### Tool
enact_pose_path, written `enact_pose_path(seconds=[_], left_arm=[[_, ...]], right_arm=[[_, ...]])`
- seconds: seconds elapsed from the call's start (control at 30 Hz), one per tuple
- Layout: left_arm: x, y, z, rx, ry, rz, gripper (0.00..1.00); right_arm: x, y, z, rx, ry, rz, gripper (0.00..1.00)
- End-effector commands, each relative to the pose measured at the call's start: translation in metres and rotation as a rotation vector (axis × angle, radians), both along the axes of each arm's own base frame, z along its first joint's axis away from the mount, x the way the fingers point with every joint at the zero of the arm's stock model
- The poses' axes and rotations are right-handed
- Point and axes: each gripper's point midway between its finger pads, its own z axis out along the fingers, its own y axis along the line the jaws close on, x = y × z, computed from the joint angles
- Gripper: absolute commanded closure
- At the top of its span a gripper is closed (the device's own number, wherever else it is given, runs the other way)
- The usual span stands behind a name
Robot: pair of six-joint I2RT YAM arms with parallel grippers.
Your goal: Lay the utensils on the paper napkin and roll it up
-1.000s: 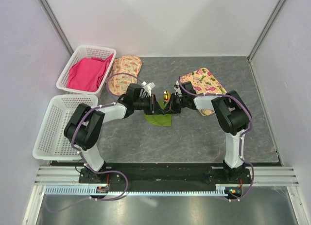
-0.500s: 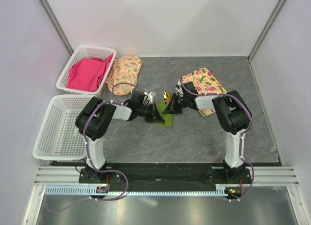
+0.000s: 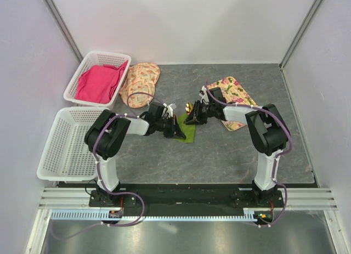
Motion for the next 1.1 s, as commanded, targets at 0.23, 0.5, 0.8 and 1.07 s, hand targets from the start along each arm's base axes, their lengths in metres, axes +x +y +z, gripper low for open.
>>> enact_pose_path(seconds=[0.23, 0.5, 0.8, 1.07], left_arm=[[-0.001, 0.025, -0.024, 0.192, -0.039, -0.008, 0.98], [0.001, 0.020, -0.002, 0.117, -0.085, -0.019, 0.92], [0.033, 0.045, 0.058, 0.007, -0.156, 0.140, 0.61], [0.051, 0.105, 0.043, 0.191, -0.156, 0.265, 0.26]], right_arm=[[0.004, -0.007, -0.031, -0.064, 0.004, -0.003, 0.78], [-0.008, -0.014, -0.055, -0.100, 0.047, 0.004, 0.91], [-0.008, -0.013, -0.053, -0.086, 0.017, 0.013, 0.98], [-0.016, -0.014, -0.059, -0.081, 0.028, 0.031, 0.99]])
